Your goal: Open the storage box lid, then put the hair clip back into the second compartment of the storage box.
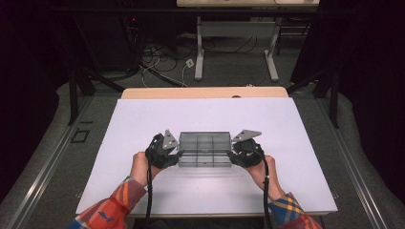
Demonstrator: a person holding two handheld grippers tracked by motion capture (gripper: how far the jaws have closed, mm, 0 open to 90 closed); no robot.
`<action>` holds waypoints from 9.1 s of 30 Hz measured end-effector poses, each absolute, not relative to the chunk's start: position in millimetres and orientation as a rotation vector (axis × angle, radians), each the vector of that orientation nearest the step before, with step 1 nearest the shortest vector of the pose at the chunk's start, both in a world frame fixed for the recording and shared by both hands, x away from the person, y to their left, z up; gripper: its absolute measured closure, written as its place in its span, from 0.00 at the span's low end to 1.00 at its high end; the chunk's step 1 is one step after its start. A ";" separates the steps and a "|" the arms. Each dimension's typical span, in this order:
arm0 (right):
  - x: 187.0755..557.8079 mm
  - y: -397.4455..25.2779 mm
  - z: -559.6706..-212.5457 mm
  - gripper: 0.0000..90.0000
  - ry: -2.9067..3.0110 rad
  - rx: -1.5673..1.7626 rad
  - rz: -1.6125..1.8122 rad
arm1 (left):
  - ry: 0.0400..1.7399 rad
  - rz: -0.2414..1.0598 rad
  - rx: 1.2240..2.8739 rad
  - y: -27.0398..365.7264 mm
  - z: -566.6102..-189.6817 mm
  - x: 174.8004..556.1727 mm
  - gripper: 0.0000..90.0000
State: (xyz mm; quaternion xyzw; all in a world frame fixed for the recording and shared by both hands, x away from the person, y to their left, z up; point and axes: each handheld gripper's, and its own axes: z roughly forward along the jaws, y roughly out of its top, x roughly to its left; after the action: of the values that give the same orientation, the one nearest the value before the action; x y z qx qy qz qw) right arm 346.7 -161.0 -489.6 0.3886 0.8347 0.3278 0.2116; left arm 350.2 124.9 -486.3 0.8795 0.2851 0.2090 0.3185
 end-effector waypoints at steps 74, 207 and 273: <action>399.4 -152.7 -457.1 0.75 2.366 1.081 0.863 | 0.773 0.518 2.355 121.9 -457.7 398.9 0.84; 385.0 -190.0 -499.1 0.45 2.480 1.212 0.813 | 0.985 0.522 2.385 173.2 -503.1 382.2 0.13; 356.0 -243.8 -511.7 0.00 2.550 1.270 0.850 | 0.926 0.476 2.392 198.9 -511.6 330.9 0.00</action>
State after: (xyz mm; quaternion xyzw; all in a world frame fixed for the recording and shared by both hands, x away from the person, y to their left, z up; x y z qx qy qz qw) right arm 356.0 -243.8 -511.7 0.4257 0.8547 0.2849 0.0844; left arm 330.9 198.9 -511.6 0.8846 0.3423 0.1760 0.2634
